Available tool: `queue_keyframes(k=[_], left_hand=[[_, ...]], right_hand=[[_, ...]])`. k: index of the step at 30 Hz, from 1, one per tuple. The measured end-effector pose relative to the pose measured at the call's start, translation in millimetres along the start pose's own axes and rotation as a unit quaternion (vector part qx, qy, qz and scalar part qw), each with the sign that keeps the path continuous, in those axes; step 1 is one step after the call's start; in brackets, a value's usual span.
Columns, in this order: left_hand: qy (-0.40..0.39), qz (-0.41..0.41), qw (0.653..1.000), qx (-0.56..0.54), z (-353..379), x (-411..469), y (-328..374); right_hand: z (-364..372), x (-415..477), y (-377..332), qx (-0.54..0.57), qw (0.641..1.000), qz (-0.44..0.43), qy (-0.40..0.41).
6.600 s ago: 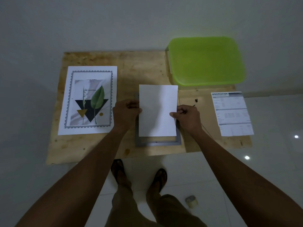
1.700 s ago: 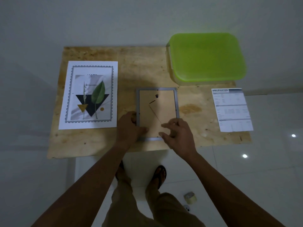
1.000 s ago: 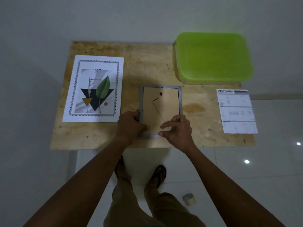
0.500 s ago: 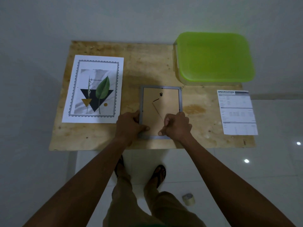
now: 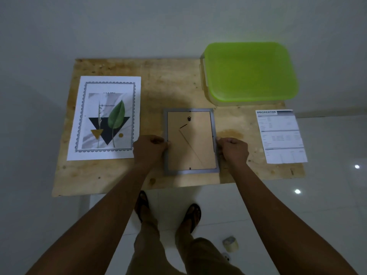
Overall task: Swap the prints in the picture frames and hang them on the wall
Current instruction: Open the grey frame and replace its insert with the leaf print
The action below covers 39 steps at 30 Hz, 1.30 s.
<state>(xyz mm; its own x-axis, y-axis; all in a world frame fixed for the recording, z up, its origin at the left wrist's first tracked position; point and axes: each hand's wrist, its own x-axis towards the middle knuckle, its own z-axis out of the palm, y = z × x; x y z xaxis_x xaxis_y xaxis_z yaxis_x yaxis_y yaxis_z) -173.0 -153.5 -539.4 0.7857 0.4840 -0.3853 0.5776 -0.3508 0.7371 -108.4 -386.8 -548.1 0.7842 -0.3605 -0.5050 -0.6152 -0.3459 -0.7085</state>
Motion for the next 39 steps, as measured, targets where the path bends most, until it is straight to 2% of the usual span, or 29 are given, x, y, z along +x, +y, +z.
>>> queue_keyframes(k=[5,10,13,25,29,31,33,39], left_hand=[[-0.001,-0.067,0.996,-0.064,1.1,12.4,2.0],[-0.050,-0.110,0.988,-0.100,-5.1,23.7,0.0],[-0.084,-0.135,0.979,-0.125,-10.9,27.4,3.2],[-0.077,-0.123,0.987,-0.067,-8.1,33.8,6.0],[-0.052,-0.110,0.993,-0.009,-4.0,34.2,14.9],[-0.042,-0.102,0.994,0.023,-1.8,34.0,19.7],[-0.034,-0.097,0.994,0.045,0.0,33.6,21.8],[-0.047,-0.084,0.995,0.018,-4.6,31.3,13.2]], right_hand=[[-1.5,16.2,-15.1,-0.036,0.998,0.034,-0.045],[-5.6,27.8,-31.5,0.016,0.983,0.128,-0.134],[-9.6,31.1,-35.3,0.003,0.975,0.144,-0.169],[-7.7,36.1,-44.1,-0.055,0.966,0.140,-0.212],[-0.4,40.8,-41.7,-0.132,0.980,0.045,-0.145],[1.9,40.5,-41.5,-0.204,0.972,-0.022,-0.117],[2.7,39.5,-41.7,-0.224,0.967,-0.051,-0.107],[-5.1,43.8,-45.7,-0.114,0.976,0.034,-0.180]])
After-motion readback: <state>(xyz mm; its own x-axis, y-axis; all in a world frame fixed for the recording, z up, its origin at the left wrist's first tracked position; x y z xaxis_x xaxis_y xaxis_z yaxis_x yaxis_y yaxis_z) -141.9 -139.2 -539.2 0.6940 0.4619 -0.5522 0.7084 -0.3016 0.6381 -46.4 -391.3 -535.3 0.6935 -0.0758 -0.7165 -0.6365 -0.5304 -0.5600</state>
